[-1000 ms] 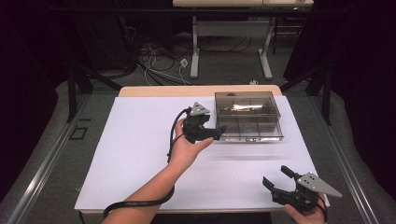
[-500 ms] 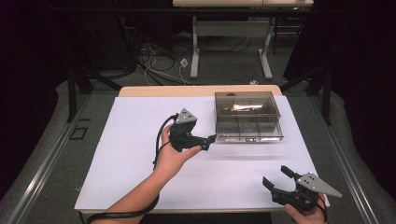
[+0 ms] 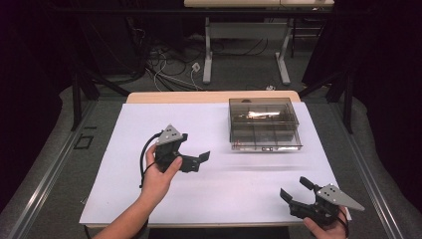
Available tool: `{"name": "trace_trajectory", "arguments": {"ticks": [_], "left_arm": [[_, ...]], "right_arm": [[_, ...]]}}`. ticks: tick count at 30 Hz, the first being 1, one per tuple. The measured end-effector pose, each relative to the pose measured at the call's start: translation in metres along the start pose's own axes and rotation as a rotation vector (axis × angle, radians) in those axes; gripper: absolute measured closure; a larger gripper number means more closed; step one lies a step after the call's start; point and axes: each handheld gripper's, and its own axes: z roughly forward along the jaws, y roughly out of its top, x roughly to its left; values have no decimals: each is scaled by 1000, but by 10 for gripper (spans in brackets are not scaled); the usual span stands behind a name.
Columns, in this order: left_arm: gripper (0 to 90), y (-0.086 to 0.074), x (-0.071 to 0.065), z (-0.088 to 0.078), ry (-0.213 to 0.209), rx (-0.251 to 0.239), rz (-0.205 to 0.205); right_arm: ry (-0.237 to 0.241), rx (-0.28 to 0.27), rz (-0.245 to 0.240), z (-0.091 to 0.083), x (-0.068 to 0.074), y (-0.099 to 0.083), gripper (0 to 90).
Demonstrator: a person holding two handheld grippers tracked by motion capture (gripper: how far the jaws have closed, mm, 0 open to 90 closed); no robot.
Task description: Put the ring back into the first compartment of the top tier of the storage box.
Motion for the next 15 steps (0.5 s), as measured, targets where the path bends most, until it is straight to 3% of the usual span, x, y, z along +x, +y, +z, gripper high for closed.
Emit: {"name": "trace_trajectory", "arguments": {"ticks": [7, 15], "left_arm": [[7, -25, 13, -24, 38, -24, -9], [7, -57, 25, -46, 64, -44, -61]], "right_arm": [[-7, 5, 2, 0, 0, 0, 150], [-6, 5, 12, 0, 1, 0, 150]]}}
